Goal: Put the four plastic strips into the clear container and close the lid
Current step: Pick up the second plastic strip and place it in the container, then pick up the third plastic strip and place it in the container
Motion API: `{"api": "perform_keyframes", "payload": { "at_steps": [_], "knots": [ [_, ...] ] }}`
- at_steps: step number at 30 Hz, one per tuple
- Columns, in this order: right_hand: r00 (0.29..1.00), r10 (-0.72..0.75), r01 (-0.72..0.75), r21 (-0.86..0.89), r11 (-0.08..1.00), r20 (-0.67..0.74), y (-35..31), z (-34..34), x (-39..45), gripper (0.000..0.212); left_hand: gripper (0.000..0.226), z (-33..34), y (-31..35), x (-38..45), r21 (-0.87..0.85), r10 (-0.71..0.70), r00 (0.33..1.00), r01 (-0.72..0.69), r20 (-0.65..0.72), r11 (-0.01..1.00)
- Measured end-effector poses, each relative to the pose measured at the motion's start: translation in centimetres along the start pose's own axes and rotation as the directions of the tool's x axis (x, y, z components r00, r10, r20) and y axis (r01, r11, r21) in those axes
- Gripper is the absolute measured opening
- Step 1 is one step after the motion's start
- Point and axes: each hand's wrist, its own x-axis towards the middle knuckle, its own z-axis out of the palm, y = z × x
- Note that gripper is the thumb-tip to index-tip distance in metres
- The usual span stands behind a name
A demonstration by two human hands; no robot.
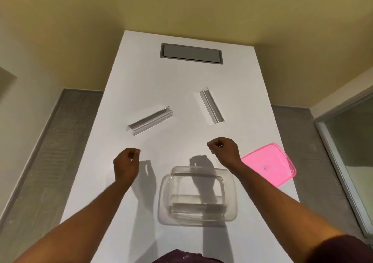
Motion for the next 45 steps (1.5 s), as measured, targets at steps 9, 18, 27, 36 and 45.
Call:
{"api": "perform_keyframes", "payload": {
  "at_steps": [9,18,27,36,45],
  "knots": [
    [0.973,-0.015,0.046,-0.13,0.99,0.23,-7.2,6.6,11.6,0.026,0.029,-1.8,0.2,10.6,0.001,-0.249,0.966,0.25,0.074,0.968],
    [0.945,-0.025,0.126,-0.291,0.948,0.327,-13.3,13.6,19.8,0.05,0.027,0.9,1.5,16.8,-0.323,-0.502,0.862,0.495,0.067,0.807],
    [0.972,0.046,-0.015,-0.133,0.991,0.232,-12.6,16.1,20.3,0.033,0.029,2.2,1.5,17.4,-0.396,-0.569,0.816,0.558,0.103,0.729],
    [0.994,0.048,-0.071,0.264,0.962,0.093,-8.9,10.4,14.0,0.033,0.061,1.1,3.5,11.2,-0.364,-0.407,0.898,0.441,0.169,0.821],
    [0.983,0.149,-0.183,0.523,0.833,0.108,-3.3,4.2,4.2,0.038,0.044,1.3,6.0,2.8,-0.395,-0.205,0.946,0.294,0.253,0.87]
  ]
}}
